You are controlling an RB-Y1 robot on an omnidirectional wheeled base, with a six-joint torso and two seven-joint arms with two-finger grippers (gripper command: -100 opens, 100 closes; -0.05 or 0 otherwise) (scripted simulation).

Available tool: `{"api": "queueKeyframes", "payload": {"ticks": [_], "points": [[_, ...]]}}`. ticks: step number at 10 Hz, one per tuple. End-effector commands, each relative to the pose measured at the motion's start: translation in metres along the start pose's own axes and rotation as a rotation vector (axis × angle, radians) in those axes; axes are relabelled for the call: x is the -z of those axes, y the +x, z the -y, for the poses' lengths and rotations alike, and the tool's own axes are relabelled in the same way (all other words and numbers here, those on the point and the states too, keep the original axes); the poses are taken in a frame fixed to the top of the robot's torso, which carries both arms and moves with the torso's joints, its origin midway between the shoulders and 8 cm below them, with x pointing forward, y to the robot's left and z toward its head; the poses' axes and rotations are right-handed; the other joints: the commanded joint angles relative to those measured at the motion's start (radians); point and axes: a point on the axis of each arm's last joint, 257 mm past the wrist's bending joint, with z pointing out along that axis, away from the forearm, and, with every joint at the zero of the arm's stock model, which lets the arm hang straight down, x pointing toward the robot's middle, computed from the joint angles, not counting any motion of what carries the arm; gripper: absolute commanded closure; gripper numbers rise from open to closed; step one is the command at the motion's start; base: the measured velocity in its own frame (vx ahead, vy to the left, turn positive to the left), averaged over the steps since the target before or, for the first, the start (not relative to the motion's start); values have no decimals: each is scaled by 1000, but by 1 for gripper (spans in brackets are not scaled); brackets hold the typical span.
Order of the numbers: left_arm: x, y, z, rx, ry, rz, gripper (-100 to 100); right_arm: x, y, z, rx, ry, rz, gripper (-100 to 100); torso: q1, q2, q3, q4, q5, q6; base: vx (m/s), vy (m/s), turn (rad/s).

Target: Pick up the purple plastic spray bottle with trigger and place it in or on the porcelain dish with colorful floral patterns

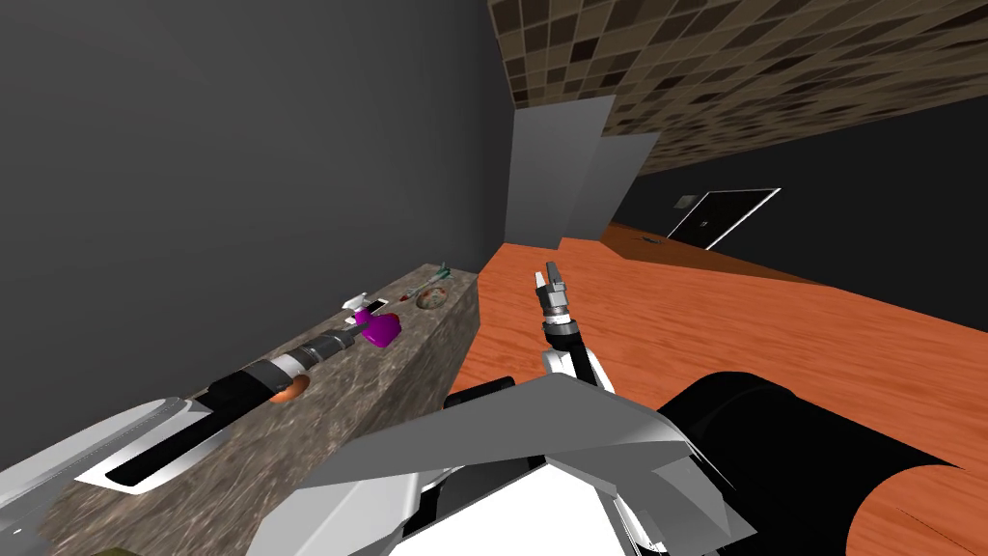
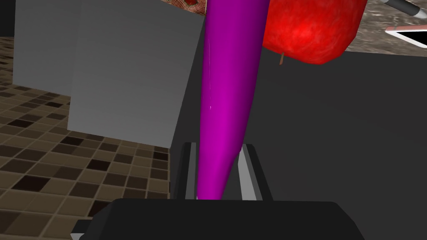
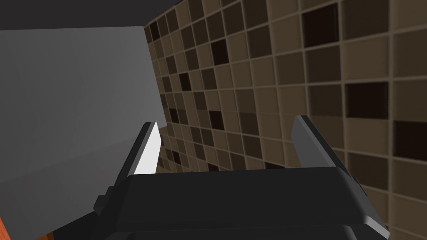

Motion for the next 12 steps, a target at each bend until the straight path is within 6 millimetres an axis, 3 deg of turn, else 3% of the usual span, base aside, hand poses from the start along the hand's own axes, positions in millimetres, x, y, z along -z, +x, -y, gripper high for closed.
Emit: {"api": "queueKeyframes", "payload": {"ticks": [1,5,12], "points": [[-1,-6,-5,22,-8,1,100,0,0,0,0,0,0,0,0,0,0,0,0,0,4,21,-14],[4,-22,-13,7,-26,-7,100,0,0,0,0,0,0,0,-5,-8,-4,-1,-2,2,83,-21,-36],[8,-39,8,-167,0,1,100,0,0,0,0,0,0,0,-14,-12,-6,-1,-5,5,169,-97,-30]]}}
